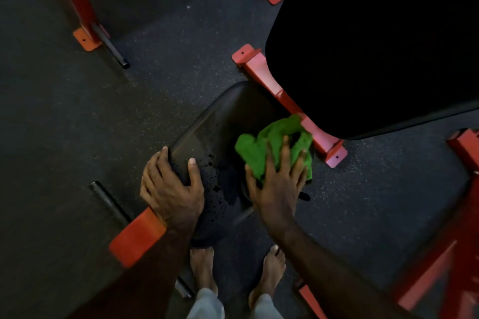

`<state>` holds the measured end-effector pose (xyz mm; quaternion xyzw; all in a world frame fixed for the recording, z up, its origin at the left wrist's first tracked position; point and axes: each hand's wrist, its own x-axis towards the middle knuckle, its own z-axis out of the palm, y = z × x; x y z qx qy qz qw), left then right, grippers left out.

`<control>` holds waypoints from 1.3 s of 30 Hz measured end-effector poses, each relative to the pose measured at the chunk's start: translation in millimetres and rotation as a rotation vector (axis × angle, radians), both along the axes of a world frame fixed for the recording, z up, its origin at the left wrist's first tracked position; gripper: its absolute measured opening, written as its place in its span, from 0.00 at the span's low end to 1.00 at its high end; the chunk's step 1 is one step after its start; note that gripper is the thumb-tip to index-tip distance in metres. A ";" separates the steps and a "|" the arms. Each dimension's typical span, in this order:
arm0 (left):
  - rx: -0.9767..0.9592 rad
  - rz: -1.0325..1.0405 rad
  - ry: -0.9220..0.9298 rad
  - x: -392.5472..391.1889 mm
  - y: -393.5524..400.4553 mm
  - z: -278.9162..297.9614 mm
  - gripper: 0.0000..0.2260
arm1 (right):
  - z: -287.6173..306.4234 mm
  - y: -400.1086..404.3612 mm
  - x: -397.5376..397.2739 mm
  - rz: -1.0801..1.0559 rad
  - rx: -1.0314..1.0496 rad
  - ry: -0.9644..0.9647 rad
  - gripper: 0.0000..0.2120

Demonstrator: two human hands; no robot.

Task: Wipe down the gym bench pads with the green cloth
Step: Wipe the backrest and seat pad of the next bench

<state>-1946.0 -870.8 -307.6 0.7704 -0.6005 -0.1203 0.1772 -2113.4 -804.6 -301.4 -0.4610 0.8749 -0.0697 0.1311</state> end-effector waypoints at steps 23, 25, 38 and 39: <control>-0.007 -0.004 -0.003 1.3 0.4 -5.9 0.25 | 1.4 -14.0 11.4 0.186 0.017 -0.013 0.37; -0.017 0.004 -0.002 0.1 0.5 -5.9 0.25 | 0.4 -9.5 -9.1 0.545 0.011 0.007 0.37; -0.017 -0.016 0.010 4.4 0.9 -6.9 0.22 | -3.8 -47.8 -7.0 0.671 -0.074 0.017 0.35; -0.009 -0.013 0.027 4.0 0.6 -6.0 0.22 | -4.5 -54.0 -18.3 0.645 -0.066 0.056 0.34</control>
